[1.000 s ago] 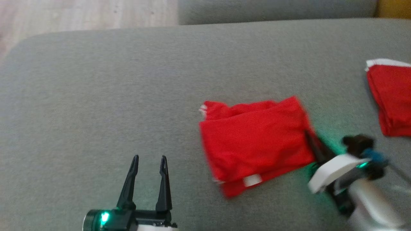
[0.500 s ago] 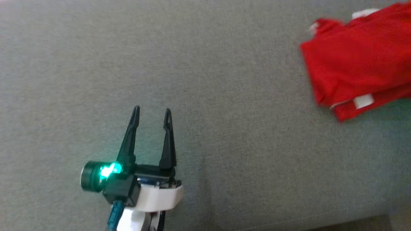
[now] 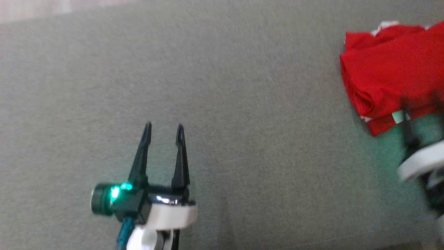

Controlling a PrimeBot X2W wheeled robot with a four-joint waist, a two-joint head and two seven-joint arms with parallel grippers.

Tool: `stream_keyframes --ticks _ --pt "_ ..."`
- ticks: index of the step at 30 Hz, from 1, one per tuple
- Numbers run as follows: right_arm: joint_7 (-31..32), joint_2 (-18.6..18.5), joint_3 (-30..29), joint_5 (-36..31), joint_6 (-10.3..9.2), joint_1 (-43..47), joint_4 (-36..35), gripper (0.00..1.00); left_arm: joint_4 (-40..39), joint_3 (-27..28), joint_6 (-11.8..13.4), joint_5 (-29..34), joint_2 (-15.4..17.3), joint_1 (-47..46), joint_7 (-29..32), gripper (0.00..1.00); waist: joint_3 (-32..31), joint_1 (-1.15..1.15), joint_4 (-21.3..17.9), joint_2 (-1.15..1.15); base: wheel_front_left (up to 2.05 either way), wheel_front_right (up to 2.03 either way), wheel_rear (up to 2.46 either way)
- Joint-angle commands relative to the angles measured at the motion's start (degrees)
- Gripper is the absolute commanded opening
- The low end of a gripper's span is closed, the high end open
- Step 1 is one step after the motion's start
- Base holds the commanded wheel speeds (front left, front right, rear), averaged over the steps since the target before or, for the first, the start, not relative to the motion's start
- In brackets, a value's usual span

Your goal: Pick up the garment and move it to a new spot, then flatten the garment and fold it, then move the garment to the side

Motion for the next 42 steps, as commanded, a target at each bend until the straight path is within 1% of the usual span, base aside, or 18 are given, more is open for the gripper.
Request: stream_keyframes --ticks 1,7,10,11,13,16,21,23,29,38,39,40,42 --pt "-1.5 0.7 2.0 0.4 -0.04 2.9 -1.5 1.00 -1.0 1.4 -0.4 -0.8 -0.4 1.9 -0.3 1.00 -5.6 0.01 3.0 0.00 0.00 0.00 0.00" --pt "-7.2 9.9 8.1 1.3 -0.04 10.0 1.0 1.00 0.6 2.8 -2.0 -1.5 -0.4 7.6 -0.3 1.00 -14.3 0.01 6.2 0.00 0.00 0.00 0.00" --pt "-8.7 13.7 9.6 0.5 -0.04 13.1 0.7 1.00 0.4 4.0 -2.6 -0.5 -0.4 10.7 -0.3 1.00 -17.8 0.01 7.2 0.00 0.00 0.00 0.00" --pt "-8.8 14.8 9.8 -0.2 -0.04 14.1 -0.2 1.00 0.2 4.6 -2.7 -0.2 -0.4 11.7 -0.3 1.00 -18.6 0.01 7.4 0.00 0.00 0.00 0.00" --pt "-8.9 16.7 8.5 -2.2 -0.04 16.1 -4.1 1.00 -0.2 5.8 -3.0 0.3 -0.4 13.6 -0.3 1.00 -19.9 0.01 7.7 0.00 0.00 0.00 0.00" --pt "-8.9 18.8 7.2 -5.0 -0.04 20.5 -9.4 1.00 -0.7 7.5 -3.6 0.7 -0.4 16.2 -0.3 1.00 -21.2 0.01 7.9 0.00 0.00 0.00 0.00" --pt "-9.0 20.0 5.7 -6.9 -0.04 26.2 -15.1 1.00 -1.7 9.6 -6.0 1.3 -0.4 18.6 -0.3 1.00 -22.3 0.01 7.8 0.00 0.00 0.00 0.00" --pt "-9.0 20.2 5.5 -7.4 -0.04 27.5 -16.2 1.00 -1.7 10.5 -6.7 1.7 -0.4 19.2 -0.3 1.00 -22.5 0.01 7.6 0.00 0.00 0.00 0.00" --pt "-9.0 20.7 6.0 -8.3 -0.04 28.3 -16.6 1.00 -1.3 12.1 -6.9 1.4 -0.4 20.0 -0.3 1.00 -22.8 0.01 6.8 0.00 0.00 0.00 0.00" --pt "-9.0 21.2 7.2 -8.5 -0.04 28.1 -16.1 1.00 -0.9 12.8 -8.0 1.4 -0.4 20.0 -0.3 1.00 -22.6 0.01 6.8 0.00 0.00 0.00 0.00" --pt "-8.3 21.4 5.9 -8.1 0.00 30.1 -14.2 0.00 1.0 10.8 -8.0 1.3 0.0 22.2 0.0 0.00 -22.6 0.01 6.8 0.00 0.00 0.00 0.00" --pt "-8.3 21.4 6.0 -8.0 0.00 30.3 -12.4 0.00 2.9 10.6 -8.0 1.3 0.0 22.4 0.0 0.00 -22.6 0.01 6.8 0.00 0.00 0.00 0.00" --pt "-8.2 21.4 6.0 -7.1 0.00 30.4 -11.8 0.00 3.4 10.6 -8.0 0.4 0.0 22.5 0.1 0.00 -22.5 0.01 6.8 0.00 0.00 0.00 0.00"
